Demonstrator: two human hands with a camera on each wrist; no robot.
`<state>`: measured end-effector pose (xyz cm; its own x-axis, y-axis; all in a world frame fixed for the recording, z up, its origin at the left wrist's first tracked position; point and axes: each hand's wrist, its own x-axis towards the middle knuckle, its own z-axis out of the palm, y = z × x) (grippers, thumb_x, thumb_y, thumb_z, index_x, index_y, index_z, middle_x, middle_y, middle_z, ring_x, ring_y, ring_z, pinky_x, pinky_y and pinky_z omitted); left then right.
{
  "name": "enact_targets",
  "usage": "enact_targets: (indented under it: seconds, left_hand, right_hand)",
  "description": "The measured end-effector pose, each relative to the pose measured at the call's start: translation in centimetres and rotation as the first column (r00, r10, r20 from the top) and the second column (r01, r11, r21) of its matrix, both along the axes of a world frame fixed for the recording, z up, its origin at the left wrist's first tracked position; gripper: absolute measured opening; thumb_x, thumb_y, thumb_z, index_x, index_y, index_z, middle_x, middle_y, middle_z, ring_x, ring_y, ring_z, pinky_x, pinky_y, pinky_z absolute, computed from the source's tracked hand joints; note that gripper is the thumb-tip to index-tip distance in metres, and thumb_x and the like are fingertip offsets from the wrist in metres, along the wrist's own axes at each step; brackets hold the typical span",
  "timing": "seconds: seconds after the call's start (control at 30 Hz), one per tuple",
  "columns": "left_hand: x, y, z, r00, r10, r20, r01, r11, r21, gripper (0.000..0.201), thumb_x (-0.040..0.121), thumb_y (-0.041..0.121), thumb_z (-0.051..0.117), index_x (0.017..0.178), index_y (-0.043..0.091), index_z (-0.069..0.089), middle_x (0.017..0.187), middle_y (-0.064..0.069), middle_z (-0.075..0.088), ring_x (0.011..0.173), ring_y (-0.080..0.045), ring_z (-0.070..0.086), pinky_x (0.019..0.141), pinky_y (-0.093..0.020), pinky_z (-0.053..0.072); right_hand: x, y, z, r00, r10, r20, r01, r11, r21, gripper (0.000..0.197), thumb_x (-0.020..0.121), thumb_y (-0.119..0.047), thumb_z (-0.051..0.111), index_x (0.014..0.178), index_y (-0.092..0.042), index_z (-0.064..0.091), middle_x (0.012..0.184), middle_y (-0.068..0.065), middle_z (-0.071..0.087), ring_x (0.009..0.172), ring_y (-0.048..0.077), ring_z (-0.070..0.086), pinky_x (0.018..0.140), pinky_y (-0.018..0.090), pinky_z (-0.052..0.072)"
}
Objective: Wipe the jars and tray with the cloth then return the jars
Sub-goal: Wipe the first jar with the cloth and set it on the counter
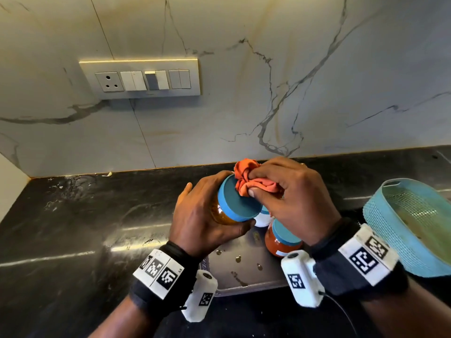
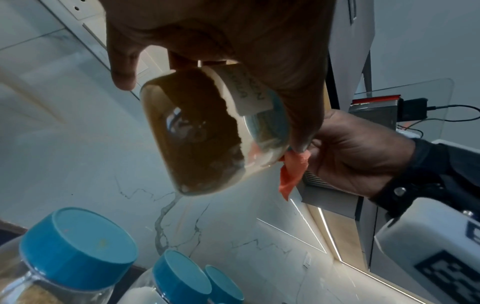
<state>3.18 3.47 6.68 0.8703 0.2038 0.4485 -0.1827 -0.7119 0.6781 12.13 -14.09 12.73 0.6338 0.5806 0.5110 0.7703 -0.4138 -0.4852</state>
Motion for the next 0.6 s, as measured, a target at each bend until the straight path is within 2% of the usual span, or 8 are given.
enact_targets:
  seconds: [0.1,0.2,0.27,0.33,0.43,0.53,0.6]
  left_hand:
    - [0.3,0.3,0.2,1.000,-0.012,0.004,0.012,1.000,0.016,0.086,0.064,0.067,0.078,0.138,0.031,0.052,0.130,0.013,0.065,0.117,-0.013,0.062,0.098,-0.066,0.046]
    - [0.3,0.7,0.3,1.000,-0.016,0.027,0.015,0.999,0.033,0.085,0.063,0.064,0.077,0.135,0.029,0.051,0.128,0.010,0.066,0.115,-0.014,0.063,0.096,-0.064,0.049]
    - [0.2,0.5,0.0,0.999,-0.034,0.009,0.033,0.999,0.043,0.083,0.065,0.065,0.079,0.134,0.026,0.055,0.127,0.010,0.066,0.116,-0.014,0.064,0.095,-0.059,0.051]
    - [0.3,0.1,-0.3,0.999,-0.041,-0.009,0.042,0.997,0.063,0.083,0.066,0.066,0.078,0.134,0.025,0.056,0.127,0.010,0.065,0.115,-0.014,0.063,0.094,-0.058,0.051]
    - [0.6,-0.5,-0.5,0.999,-0.031,-0.009,0.032,0.992,0.119,0.086,0.066,0.069,0.076,0.136,0.024,0.055,0.129,0.009,0.064,0.116,-0.011,0.059,0.097,-0.064,0.048]
    - [0.7,-0.3,-0.4,0.999,-0.040,0.028,0.034,0.984,0.175,0.088,0.067,0.072,0.070,0.139,0.026,0.049,0.134,0.009,0.061,0.125,-0.008,0.054,0.102,-0.073,0.040]
    - [0.5,0.0,-0.4,0.998,-0.052,0.043,0.042,0.980,0.197,0.087,0.069,0.073,0.069,0.139,0.027,0.047,0.136,0.008,0.061,0.128,-0.008,0.053,0.105,-0.074,0.037]
  right_hand:
    - [-1.7,0.7,0.4,0.997,0.079,-0.008,-0.079,0.997,-0.015,0.025,0.081,-0.023,0.079,0.104,-0.017,0.077,0.103,-0.003,0.069,0.095,0.015,0.065,0.086,0.035,0.054]
    - [-2.7,-0.8,0.3,0.985,0.169,-0.022,-0.170,0.980,-0.104,0.024,0.084,-0.025,0.078,0.107,-0.020,0.075,0.106,-0.007,0.066,0.096,0.012,0.062,0.085,0.029,0.051]
    - [-1.9,-2.0,-0.1,0.993,0.112,-0.034,-0.115,0.984,-0.136,0.023,0.083,-0.024,0.079,0.105,-0.021,0.076,0.103,-0.009,0.065,0.093,0.010,0.061,0.083,0.029,0.051]
    - [-0.7,-2.3,-0.5,1.000,-0.004,-0.031,-0.001,0.991,-0.133,0.023,0.081,-0.023,0.080,0.103,-0.021,0.076,0.099,-0.007,0.065,0.089,0.009,0.061,0.082,0.032,0.052]
    - [-1.0,-1.2,-0.5,0.997,-0.066,-0.028,0.063,0.995,-0.083,0.022,0.083,-0.027,0.078,0.103,-0.019,0.075,0.098,-0.004,0.066,0.088,0.011,0.062,0.081,0.035,0.055]
    - [-3.1,-0.5,0.0,0.997,0.070,-0.039,-0.072,0.995,-0.064,0.023,0.083,-0.027,0.075,0.104,-0.019,0.074,0.102,-0.005,0.066,0.093,0.014,0.063,0.082,0.033,0.055]
    - [-3.0,-0.7,0.0,0.993,0.107,-0.041,-0.109,0.993,-0.055,0.022,0.083,-0.026,0.075,0.104,-0.019,0.074,0.102,-0.005,0.066,0.093,0.014,0.063,0.082,0.033,0.055]
